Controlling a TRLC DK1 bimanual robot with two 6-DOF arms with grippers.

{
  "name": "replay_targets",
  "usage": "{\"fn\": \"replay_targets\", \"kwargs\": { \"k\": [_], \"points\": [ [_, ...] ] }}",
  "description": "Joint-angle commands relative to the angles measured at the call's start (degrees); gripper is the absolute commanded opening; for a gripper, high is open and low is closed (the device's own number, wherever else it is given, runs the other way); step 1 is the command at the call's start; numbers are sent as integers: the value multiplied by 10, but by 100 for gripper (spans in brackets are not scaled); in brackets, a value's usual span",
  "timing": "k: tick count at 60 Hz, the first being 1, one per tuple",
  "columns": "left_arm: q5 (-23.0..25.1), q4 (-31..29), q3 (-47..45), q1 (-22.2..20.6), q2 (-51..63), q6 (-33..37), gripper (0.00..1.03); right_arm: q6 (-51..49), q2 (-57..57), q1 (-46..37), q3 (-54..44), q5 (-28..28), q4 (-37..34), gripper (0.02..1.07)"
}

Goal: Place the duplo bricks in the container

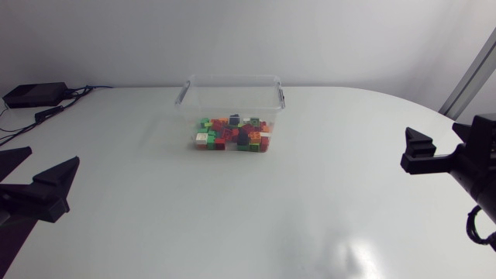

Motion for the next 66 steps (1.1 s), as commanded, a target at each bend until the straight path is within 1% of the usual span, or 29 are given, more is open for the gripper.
{"fn": "replay_targets", "kwargs": {
  "k": [1,6,58,62,66],
  "points": [
    [-1,8,-17,5,-24,14,99,-13,-37,-11,-29,-6,-6,103],
    [-2,20,-32,4,-34,9,99,-9,-61,-13,-45,-9,-8,103],
    [-27,246,-261,-14,-132,-113,99,97,-315,-10,-213,-82,-25,103],
    [-29,260,-275,-16,-138,-121,99,103,-331,-10,-224,-86,-26,103],
    [-29,260,-275,-16,-138,-121,99,103,-331,-10,-224,-86,-26,103]
  ]
}}
